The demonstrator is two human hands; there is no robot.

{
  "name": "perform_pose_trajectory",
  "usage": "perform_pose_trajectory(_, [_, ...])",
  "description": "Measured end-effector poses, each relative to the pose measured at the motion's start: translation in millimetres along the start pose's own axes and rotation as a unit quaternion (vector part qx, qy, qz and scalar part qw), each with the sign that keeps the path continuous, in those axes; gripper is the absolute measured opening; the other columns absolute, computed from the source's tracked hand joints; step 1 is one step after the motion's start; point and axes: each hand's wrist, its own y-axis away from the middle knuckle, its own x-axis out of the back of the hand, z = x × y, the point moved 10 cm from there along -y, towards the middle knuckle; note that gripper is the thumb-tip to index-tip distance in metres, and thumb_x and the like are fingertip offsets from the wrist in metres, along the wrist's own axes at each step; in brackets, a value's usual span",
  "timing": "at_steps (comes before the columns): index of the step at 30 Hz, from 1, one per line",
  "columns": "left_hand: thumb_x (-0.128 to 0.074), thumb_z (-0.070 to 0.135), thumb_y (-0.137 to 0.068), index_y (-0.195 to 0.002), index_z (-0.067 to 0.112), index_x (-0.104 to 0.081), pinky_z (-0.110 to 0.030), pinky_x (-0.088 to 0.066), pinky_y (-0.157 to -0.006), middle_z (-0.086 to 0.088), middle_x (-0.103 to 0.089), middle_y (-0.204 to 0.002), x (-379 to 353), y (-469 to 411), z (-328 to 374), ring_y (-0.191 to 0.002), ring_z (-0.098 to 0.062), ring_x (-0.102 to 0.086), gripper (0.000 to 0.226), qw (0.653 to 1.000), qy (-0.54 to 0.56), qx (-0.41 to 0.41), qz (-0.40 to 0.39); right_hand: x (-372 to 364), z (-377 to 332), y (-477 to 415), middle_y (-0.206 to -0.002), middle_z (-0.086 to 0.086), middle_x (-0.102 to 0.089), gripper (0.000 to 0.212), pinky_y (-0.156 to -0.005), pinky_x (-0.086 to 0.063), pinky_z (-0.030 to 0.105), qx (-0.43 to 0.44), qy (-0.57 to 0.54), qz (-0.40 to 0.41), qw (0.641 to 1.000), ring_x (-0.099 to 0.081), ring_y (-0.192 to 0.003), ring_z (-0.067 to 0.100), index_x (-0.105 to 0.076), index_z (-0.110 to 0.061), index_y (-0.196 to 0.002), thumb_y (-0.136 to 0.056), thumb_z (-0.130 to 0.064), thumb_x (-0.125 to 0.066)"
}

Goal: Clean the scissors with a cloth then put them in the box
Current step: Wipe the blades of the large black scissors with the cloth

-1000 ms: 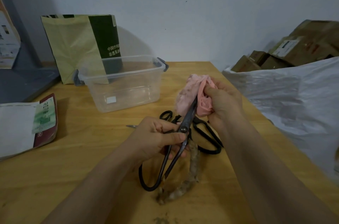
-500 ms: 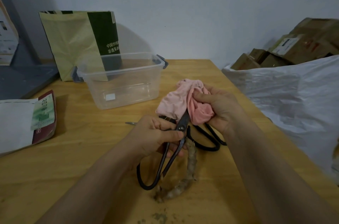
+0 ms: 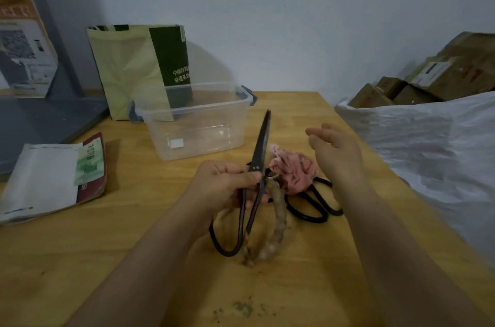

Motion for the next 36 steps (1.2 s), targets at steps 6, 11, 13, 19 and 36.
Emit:
perform_pose_trajectory(6, [-0.058, 0.003, -0.089, -0.095, -0.008, -0.065, -0.022, -0.051, -0.049, -0.019, -0.071, -0.080, 32.5, 1.7, 8.9, -0.070, -0.024, -0.071, 0.014, 0.982, 0.153, 0.018, 0.113, -60.8, -30.4, 68.5, -0.074, 0.008, -0.068, 0.036, -0.053, -0.042, 0.022, 0.010, 0.044, -0.264, 0.963, -0.056, -0.061, 0.013, -0.068, -0.015, -0.086, -0.092, -0.047, -0.052])
perform_pose_trajectory(11, [-0.062, 0.011, -0.088, -0.098, -0.002, -0.067, -0.031, -0.058, -0.070, -0.018, -0.072, -0.093, 70.4, 14.9, 3.9, -0.083, -0.025, -0.071, 0.017, 0.980, 0.110, 0.047, 0.158, -92.6, -33.6, 97.5, -0.046, -0.001, -0.055, 0.028, -0.040, -0.030, 0.021, -0.014, -0.023, -0.300, 0.953, -0.038, -0.036, 0.006, -0.064, -0.011, -0.085, -0.099, -0.027, -0.046])
perform_pose_trajectory(13, [-0.065, 0.025, -0.087, -0.104, 0.005, -0.066, -0.038, -0.053, -0.088, -0.016, -0.069, -0.108, 96.0, 21.7, 4.6, -0.095, -0.024, -0.066, 0.026, 0.977, 0.051, 0.058, 0.201, -109.1, -34.2, 109.8, -0.045, -0.001, -0.054, 0.028, -0.034, -0.027, 0.017, -0.050, -0.066, -0.313, 0.946, -0.036, -0.031, 0.006, -0.062, -0.012, -0.084, -0.100, -0.027, -0.045])
perform_pose_trajectory(19, [-0.063, 0.024, -0.087, -0.094, 0.009, -0.064, -0.037, -0.049, -0.094, -0.007, -0.061, -0.093, 167.5, 66.2, 21.7, -0.093, -0.020, -0.058, 0.017, 0.928, 0.053, 0.009, 0.369, -162.2, -29.6, 135.4, -0.057, 0.011, -0.047, 0.030, -0.031, -0.025, 0.016, -0.109, -0.046, -0.347, 0.931, -0.035, -0.031, 0.011, -0.059, -0.001, -0.092, -0.101, -0.023, -0.042])
perform_pose_trajectory(36, [-0.077, 0.009, -0.071, -0.088, 0.004, -0.070, -0.020, -0.057, -0.062, -0.009, -0.071, -0.085, 127.1, 51.6, 17.8, -0.075, -0.015, -0.066, 0.019, 0.961, 0.094, -0.007, 0.259, -137.1, -58.7, 106.5, -0.083, 0.006, -0.071, 0.021, -0.068, -0.052, 0.030, 0.121, 0.181, -0.244, 0.945, -0.066, -0.077, 0.022, -0.071, -0.011, -0.087, -0.093, -0.024, -0.056])
